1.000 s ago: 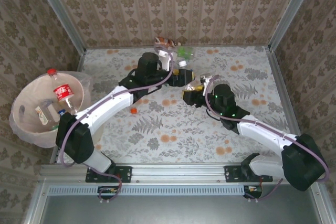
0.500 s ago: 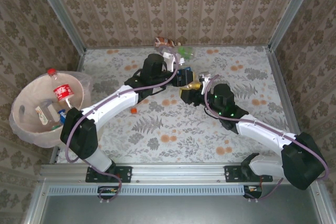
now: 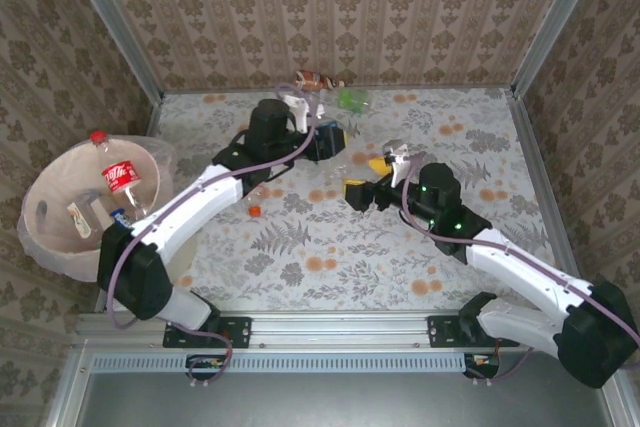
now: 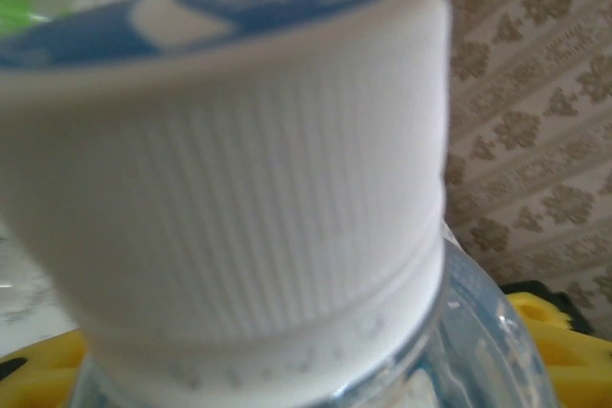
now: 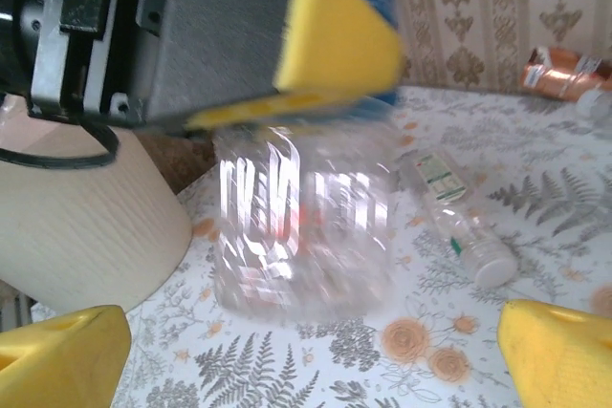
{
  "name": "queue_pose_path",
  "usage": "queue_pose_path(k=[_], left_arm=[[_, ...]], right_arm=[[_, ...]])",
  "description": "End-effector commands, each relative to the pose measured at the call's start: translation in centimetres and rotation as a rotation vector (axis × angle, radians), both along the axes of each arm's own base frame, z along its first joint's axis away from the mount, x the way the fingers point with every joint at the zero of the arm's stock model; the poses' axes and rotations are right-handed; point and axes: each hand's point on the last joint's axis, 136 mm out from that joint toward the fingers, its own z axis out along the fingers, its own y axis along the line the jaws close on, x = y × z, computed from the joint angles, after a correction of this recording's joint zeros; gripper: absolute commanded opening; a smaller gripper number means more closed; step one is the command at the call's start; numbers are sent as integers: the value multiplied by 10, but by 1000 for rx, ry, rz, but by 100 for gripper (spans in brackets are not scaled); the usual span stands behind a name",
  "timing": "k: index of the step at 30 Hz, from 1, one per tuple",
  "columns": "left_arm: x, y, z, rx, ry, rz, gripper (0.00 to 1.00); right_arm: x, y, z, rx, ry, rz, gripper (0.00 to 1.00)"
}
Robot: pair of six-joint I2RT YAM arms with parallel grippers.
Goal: Put the plastic bottles in the bin
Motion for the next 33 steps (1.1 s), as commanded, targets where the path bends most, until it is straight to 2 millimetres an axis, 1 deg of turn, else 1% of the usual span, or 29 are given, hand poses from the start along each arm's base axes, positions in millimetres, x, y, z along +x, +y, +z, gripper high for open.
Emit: queue_pose_path(k=[1, 3, 6, 9, 13, 15, 16, 17, 20, 25, 29, 31, 33], left_arm=[[0, 42, 22, 118, -82, 112, 52], [-3, 59, 32, 166, -106, 147, 53], [-9, 88, 52, 187, -138, 210, 54], [-15, 124, 71, 219, -155, 294, 53], [-27, 166, 101, 256, -232, 403, 53], [-36, 178, 113, 263, -267, 428, 53], [-37, 192, 119, 279, -281, 467, 53], [-39, 199, 124, 294, -296, 489, 53], [-47, 224, 135, 372, -339, 569, 53], [-61, 272, 154, 534, -393, 734, 52], [-68, 304, 159, 572, -403, 848, 52], [-72, 328, 161, 632, -386, 929, 52], [-75, 351, 158, 698, -347, 999, 52]], right_arm=[[9, -26, -3, -77, -31, -142, 100], [17, -39, -2, -80, -35, -223, 100], [27, -44, -5, -112, -12, -274, 100], [38, -51, -11, -114, 6, -343, 100], [51, -55, -17, -123, 21, -401, 100], [55, -55, -20, -133, 32, -413, 100], [56, -55, -22, -140, 37, -415, 100], [57, -54, -23, -144, 41, -411, 100], [58, -51, -27, -159, 53, -400, 100], [60, -52, -32, -174, 73, -409, 100], [63, -52, -38, -181, 96, -420, 100], [65, -50, -42, -191, 115, -419, 100], [66, -49, -45, -199, 130, -414, 99]])
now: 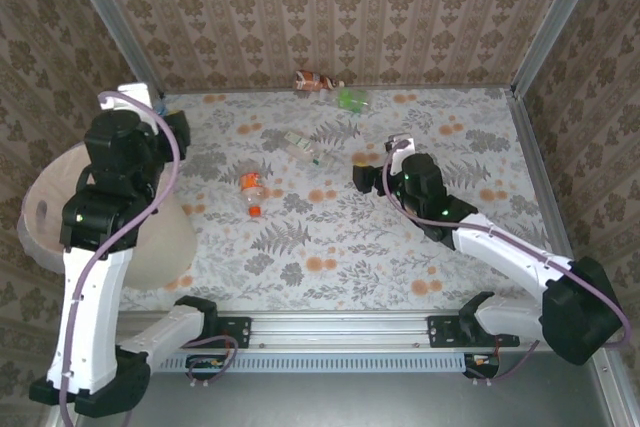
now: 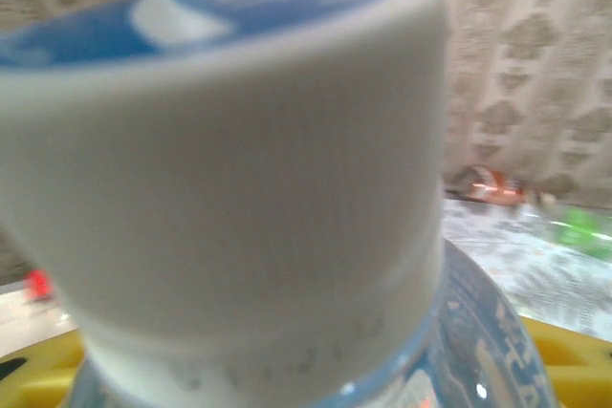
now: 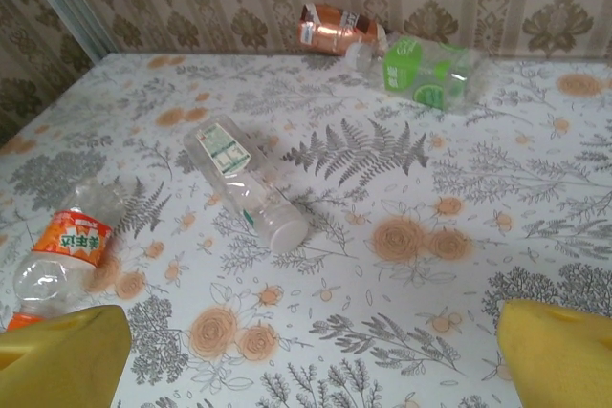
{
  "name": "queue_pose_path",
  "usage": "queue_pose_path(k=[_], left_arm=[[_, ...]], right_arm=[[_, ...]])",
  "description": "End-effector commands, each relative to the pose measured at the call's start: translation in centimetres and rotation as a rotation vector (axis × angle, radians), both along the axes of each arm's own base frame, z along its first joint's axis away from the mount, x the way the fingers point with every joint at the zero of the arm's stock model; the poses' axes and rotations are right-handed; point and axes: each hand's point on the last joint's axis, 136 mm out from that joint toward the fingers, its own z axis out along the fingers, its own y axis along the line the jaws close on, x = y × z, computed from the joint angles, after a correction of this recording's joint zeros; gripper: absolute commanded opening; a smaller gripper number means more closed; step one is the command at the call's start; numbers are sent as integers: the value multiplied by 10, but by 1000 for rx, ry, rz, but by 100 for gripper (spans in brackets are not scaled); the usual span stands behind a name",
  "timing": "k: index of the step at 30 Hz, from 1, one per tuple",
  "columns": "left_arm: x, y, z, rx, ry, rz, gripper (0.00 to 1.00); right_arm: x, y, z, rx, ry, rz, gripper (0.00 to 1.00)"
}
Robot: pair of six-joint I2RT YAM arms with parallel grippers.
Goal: Put the plastic bottles in the bin
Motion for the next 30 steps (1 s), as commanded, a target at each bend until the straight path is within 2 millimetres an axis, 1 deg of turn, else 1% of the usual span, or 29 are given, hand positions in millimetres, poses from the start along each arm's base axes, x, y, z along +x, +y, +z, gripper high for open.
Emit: queue_pose_path(k=[1, 3, 6, 8, 11, 13, 16, 18, 22, 25, 27, 28, 29, 30], left_arm=[[-13, 44, 0, 108, 57, 169, 52], [-17, 65, -7, 123, 109, 252, 52], [-23, 91, -23, 127, 203, 351, 53], [-28, 108, -37, 96, 270, 403, 53], [-34, 126, -57, 18, 345, 440, 53], [-36, 135, -67, -20, 361, 459, 53], [-36, 142, -75, -58, 371, 469, 53], [-36, 150, -81, -47, 399, 502, 53], [-43, 176, -90, -22, 447, 621, 54], [-49, 200, -103, -65, 496, 710, 56], [-44, 205, -113, -111, 525, 707, 65], [-39, 203, -118, -132, 540, 688, 73], [-32, 200, -121, -156, 547, 659, 84], [-29, 198, -121, -168, 545, 646, 90]], right_arm=[[7, -1, 7, 9, 13, -28, 100], [8, -1, 7, 6, 19, -30, 100], [9, 0, 5, 0, 28, -31, 100], [9, -1, 4, -3, 31, -33, 100], [9, -1, 1, -12, 38, -34, 100], [9, -1, 0, -19, 42, -32, 100], [9, -1, 0, -29, 45, -30, 100], [9, -1, 0, -31, 43, -32, 100], [9, -2, -2, -37, 50, -32, 100], [8, -2, -4, -46, 54, -30, 100], [8, -2, -4, -50, 53, -29, 100], [9, -2, -4, -52, 53, -29, 100], [9, -3, -4, -52, 53, -30, 100], [9, -3, -3, -52, 52, -32, 100]])
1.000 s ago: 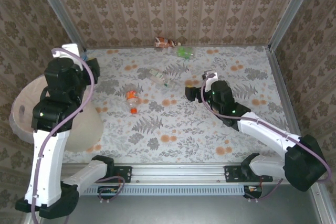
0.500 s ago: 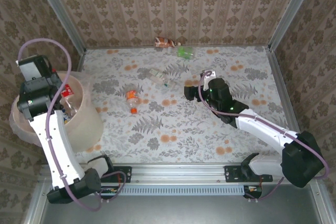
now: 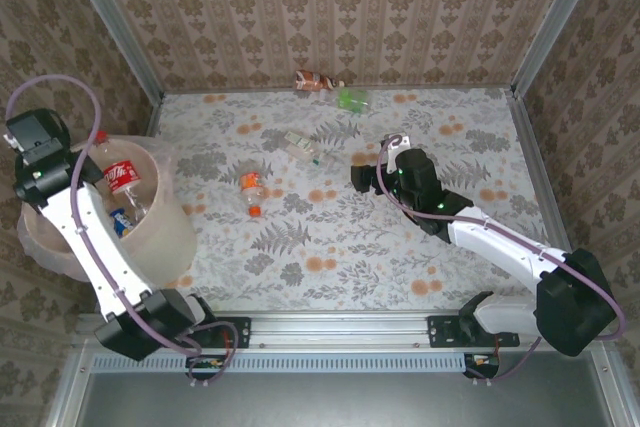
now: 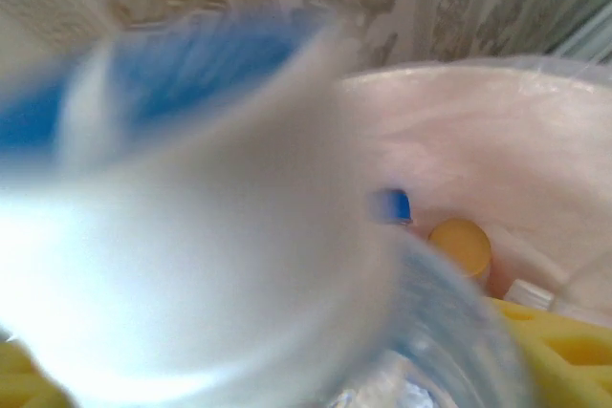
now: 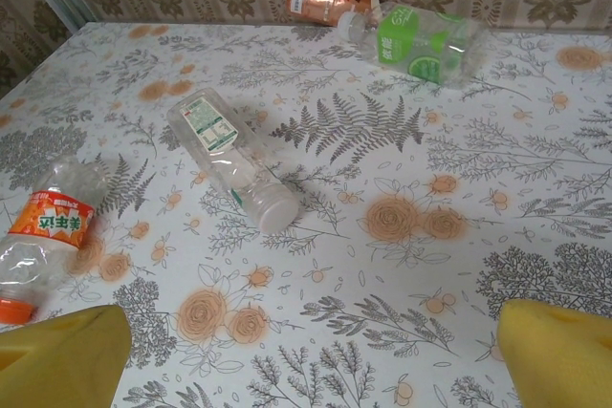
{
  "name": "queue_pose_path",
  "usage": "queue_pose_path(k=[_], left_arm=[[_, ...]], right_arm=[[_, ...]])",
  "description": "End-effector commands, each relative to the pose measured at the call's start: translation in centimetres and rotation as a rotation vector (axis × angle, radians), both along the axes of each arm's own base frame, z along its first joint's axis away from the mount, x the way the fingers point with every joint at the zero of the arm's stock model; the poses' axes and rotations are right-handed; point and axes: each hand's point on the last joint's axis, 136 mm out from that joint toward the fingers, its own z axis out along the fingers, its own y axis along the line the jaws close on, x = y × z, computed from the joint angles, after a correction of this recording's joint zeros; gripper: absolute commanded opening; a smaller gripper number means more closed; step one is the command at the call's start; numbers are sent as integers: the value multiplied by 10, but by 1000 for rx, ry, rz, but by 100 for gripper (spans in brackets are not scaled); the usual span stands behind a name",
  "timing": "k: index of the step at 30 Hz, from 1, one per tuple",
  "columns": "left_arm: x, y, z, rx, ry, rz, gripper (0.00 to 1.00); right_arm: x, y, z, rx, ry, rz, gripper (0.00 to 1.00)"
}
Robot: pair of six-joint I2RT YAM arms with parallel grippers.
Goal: Put the plastic bottles in the bin
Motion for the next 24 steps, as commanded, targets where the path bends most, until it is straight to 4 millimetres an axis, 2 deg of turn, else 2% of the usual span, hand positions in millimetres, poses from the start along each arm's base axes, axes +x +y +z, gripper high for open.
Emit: queue_pose_path(k=[1, 5, 8, 13, 17, 22, 24], left_arm=[[8, -10, -2, -66, -15, -34, 93], [17, -21, 15, -52, -65, -76, 100], [20, -29, 25, -41, -101, -100, 100], [28, -44, 29, -58, -131, -150, 100], [31, -59, 41, -37, -152, -192, 100], [38, -95, 66, 7, -231, -303, 100], [43, -116, 78, 22, -273, -369, 100]], right_arm=[[5, -5, 6, -15, -4, -30, 100], [4, -6, 6, -11, -2, -35, 100], [4, -6, 5, -7, 2, -40, 99], [4, -7, 5, -5, 4, -43, 100], [4, -8, 5, -7, 3, -49, 100], [3, -12, 5, 2, 5, -72, 100], [2, -14, 5, 6, 5, -84, 100]])
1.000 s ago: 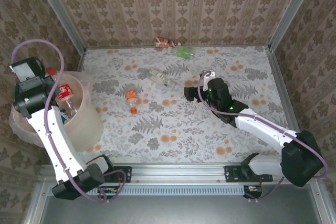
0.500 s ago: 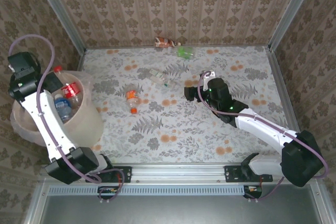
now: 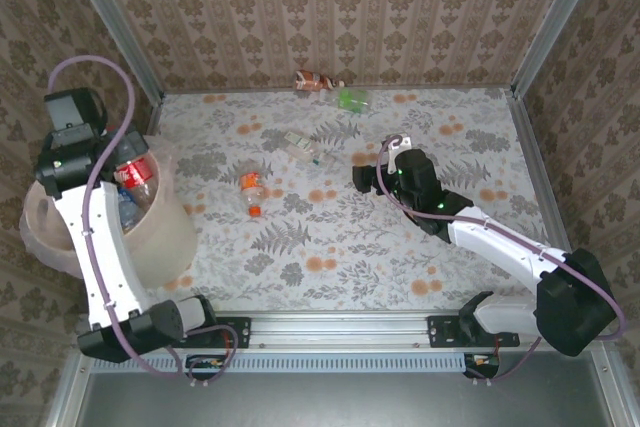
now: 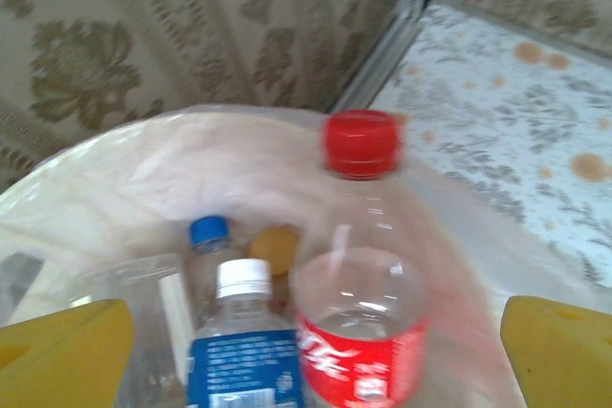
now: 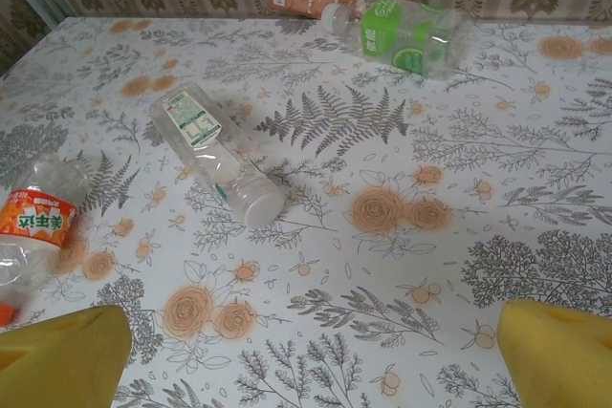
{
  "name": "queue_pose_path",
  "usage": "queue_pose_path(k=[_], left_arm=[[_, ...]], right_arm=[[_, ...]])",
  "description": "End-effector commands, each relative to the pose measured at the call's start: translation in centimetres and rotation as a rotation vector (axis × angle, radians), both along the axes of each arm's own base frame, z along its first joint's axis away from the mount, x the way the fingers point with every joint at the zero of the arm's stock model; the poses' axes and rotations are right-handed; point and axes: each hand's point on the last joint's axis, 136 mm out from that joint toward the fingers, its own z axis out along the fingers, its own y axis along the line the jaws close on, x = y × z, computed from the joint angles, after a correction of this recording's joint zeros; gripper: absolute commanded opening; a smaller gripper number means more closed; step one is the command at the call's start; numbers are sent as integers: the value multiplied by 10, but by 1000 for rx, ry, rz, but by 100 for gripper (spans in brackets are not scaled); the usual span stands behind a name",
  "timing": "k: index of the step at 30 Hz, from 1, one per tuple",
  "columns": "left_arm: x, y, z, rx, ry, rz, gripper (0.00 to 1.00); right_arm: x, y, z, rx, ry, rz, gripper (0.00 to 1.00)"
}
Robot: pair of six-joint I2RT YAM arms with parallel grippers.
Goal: Put the plastic bottles in the bin
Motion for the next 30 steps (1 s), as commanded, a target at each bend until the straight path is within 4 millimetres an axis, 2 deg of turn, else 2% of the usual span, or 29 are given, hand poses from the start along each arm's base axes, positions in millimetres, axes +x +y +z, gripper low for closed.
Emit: queue_pose_path(k=[1, 4, 9, 12, 15, 16, 19, 24, 27, 30], left_arm=[[-1, -29, 39, 31, -145, -67, 100], [7, -62, 53, 40, -203, -173, 100], [27, -136, 62, -67, -280, -445, 100], [39, -180, 58, -118, -275, -579, 100], [48, -225, 42, -122, -232, -670, 100], [51, -237, 34, -110, -215, -676, 100], [63, -258, 4, -105, -176, -634, 100], [81, -286, -73, -190, -13, -630, 100], [86, -295, -117, -219, 91, -632, 100], [89, -290, -162, -284, 178, -592, 100]], right_arm=[[2, -10, 9, 17, -16, -57, 100], [0, -15, 8, 12, -19, -75, 100], [-1, -21, 8, 6, -22, -100, 100], [-3, -25, 8, 13, -24, -112, 100], [-5, -29, 9, 20, -25, -126, 100], [-7, -30, 9, 22, -25, -128, 99], [-12, -36, 11, 24, -26, -140, 100], [-24, -46, 13, 22, -32, -151, 100], [-31, -44, 14, 52, -54, -120, 100], [-36, -45, 15, 80, -77, -115, 100]])
